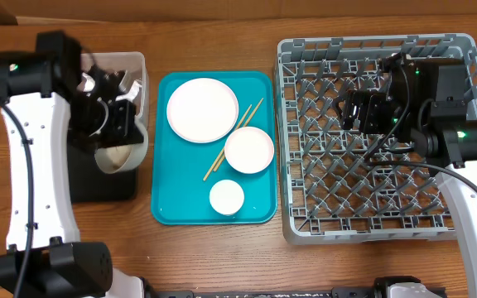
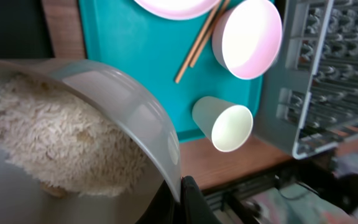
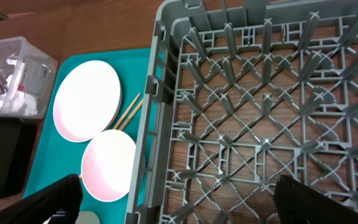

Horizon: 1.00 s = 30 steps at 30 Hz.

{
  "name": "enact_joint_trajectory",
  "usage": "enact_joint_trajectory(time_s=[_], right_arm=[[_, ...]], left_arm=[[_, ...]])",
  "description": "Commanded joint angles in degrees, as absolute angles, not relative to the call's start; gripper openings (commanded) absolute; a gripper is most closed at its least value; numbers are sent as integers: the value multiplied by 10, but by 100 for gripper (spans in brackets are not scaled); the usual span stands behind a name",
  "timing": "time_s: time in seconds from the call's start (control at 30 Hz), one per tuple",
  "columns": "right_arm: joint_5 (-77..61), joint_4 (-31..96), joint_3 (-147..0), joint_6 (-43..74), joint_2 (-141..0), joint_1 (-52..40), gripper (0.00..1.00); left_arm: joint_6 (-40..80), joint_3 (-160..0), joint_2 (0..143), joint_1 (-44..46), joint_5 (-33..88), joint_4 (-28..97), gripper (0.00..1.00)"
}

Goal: Sort waste into correct bins and load items into the dishwasher
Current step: 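Move the bowl over the black tray and tip the rice out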

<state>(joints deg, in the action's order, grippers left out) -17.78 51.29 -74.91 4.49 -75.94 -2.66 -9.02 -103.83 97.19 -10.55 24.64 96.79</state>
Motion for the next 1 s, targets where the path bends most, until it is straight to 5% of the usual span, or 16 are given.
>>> enact_joint_trajectory(time_s=[0.0, 0.23, 0.57, 0.97], right_arm=[[-181, 516, -761, 47, -759, -25, 100], [-181, 527, -761, 47, -759, -25, 100], [-181, 527, -761, 47, -759, -25, 100], [-181, 537, -761, 47, -759, -25, 100]], left_arm=[[-209, -976, 970, -174, 358, 967, 4], [-307, -811, 972, -316, 527, 848, 4], [-270, -679, 1014, -379, 703, 610, 4], [-217, -680, 1078, -430, 873, 609, 4]])
